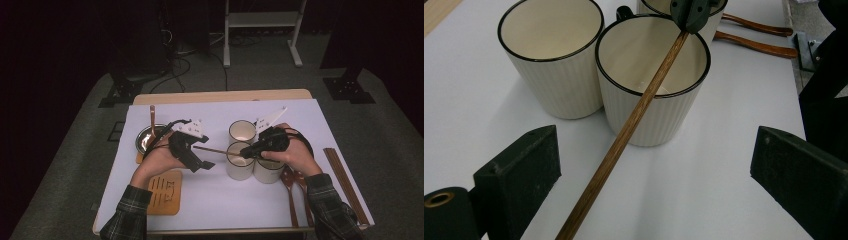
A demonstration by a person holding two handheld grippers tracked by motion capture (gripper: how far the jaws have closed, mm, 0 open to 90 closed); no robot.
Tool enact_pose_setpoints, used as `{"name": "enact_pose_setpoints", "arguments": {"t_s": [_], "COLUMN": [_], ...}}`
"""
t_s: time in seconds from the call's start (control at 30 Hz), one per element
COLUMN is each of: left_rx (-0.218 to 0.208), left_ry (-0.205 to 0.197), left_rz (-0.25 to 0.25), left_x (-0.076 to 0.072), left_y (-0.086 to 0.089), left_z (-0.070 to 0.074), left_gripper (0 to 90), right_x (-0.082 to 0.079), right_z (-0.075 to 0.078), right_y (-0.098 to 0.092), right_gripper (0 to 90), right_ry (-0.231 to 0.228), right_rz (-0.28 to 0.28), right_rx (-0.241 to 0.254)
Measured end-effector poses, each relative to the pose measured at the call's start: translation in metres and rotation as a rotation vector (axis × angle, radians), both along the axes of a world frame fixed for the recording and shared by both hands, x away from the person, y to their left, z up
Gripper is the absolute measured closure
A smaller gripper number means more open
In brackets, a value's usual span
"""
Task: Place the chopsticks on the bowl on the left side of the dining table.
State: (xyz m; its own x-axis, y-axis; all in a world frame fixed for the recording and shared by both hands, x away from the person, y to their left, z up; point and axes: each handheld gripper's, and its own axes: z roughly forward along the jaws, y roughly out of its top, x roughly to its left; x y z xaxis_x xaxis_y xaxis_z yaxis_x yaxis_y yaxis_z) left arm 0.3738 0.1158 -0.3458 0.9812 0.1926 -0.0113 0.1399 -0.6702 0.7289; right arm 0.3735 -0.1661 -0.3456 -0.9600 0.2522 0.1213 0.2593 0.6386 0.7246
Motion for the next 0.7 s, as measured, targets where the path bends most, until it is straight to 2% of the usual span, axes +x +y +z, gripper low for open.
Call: {"name": "enact_pose_setpoints", "arguments": {"t_s": [0.33, 0.37, 0.7], "left_rx": [0.01, 0.009, 0.002], "left_ry": [0.007, 0.008, 0.001], "left_rz": [-0.017, -0.02, 0.003], "left_x": [-0.002, -0.001, -0.002], "left_y": [-0.007, -0.008, -0.012], "left_z": [-0.002, -0.002, -0.003], "left_gripper": [6.5, 9.0, 10.0], "right_x": [0.0, 0.0, -0.001], "right_z": [0.0, 0.001, 0.001], "right_y": [0.006, 0.007, 0.014], "right_gripper": [85.4, 85.4, 85.4], "right_ry": [0.007, 0.007, 0.008], "right_rz": [0.023, 0.024, 0.046], "right_rx": [-0.007, -0.007, -0.009]}}
